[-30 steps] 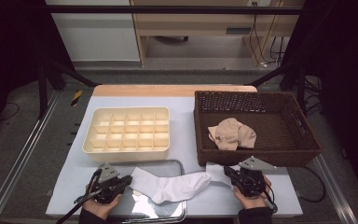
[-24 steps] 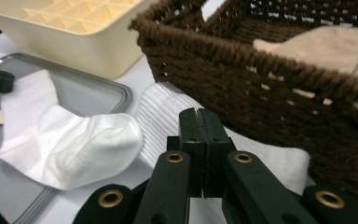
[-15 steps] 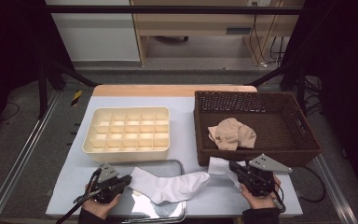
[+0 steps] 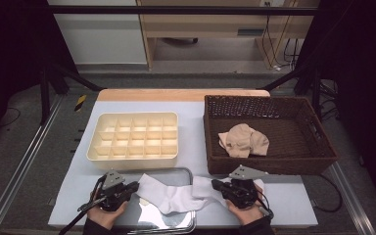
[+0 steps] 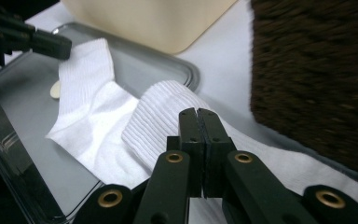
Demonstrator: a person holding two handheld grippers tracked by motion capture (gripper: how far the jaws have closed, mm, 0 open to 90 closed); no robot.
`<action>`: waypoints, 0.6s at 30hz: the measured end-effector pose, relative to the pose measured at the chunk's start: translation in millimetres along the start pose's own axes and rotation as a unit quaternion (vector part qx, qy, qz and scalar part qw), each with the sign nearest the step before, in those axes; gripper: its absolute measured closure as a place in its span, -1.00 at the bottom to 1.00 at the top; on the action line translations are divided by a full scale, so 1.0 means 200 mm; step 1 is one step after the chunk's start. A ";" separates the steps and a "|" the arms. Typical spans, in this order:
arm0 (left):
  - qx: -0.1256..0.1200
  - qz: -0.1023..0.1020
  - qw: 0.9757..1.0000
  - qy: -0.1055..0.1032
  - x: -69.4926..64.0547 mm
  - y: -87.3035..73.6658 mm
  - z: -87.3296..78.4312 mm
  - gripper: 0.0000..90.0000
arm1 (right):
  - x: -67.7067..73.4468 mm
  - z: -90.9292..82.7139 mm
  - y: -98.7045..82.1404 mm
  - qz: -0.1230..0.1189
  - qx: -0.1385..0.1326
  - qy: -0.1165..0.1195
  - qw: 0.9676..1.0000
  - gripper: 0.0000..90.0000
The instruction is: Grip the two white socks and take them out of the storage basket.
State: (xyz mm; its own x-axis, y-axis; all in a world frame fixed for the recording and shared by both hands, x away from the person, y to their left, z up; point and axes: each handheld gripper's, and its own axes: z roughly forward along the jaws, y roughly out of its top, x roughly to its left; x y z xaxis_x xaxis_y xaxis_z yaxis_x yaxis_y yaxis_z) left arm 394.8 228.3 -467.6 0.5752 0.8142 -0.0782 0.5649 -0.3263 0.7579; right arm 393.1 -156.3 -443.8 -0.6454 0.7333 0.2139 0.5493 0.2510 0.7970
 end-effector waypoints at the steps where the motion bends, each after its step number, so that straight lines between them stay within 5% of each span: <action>1: 0.001 0.000 1.000 0.000 0.00 0.00 0.00 0.89 | 0.01 0.04 0.00 -0.005 0.011 -0.001 1.000 0.99; 8: -0.002 0.003 1.000 0.003 -0.01 0.00 -0.01 0.83 | 0.02 0.08 -0.03 -0.017 0.024 -0.022 0.999 0.88; 14: -0.006 0.004 1.000 0.009 -0.01 0.00 -0.03 0.66 | 0.05 0.05 0.00 -0.025 0.000 -0.019 1.000 0.77; 18: -0.014 0.001 1.000 0.016 0.00 0.00 -0.06 0.55 | 0.09 0.10 -0.01 -0.025 0.017 -0.001 1.000 0.66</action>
State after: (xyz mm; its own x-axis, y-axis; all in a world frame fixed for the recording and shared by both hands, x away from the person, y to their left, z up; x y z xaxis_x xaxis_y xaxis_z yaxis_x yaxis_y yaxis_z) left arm 388.0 234.7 -459.7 0.5572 0.8284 -0.0571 0.5474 -0.3148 0.7754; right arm 391.7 -130.3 -452.9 -0.6721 0.7201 0.1725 0.5337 0.3096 0.7870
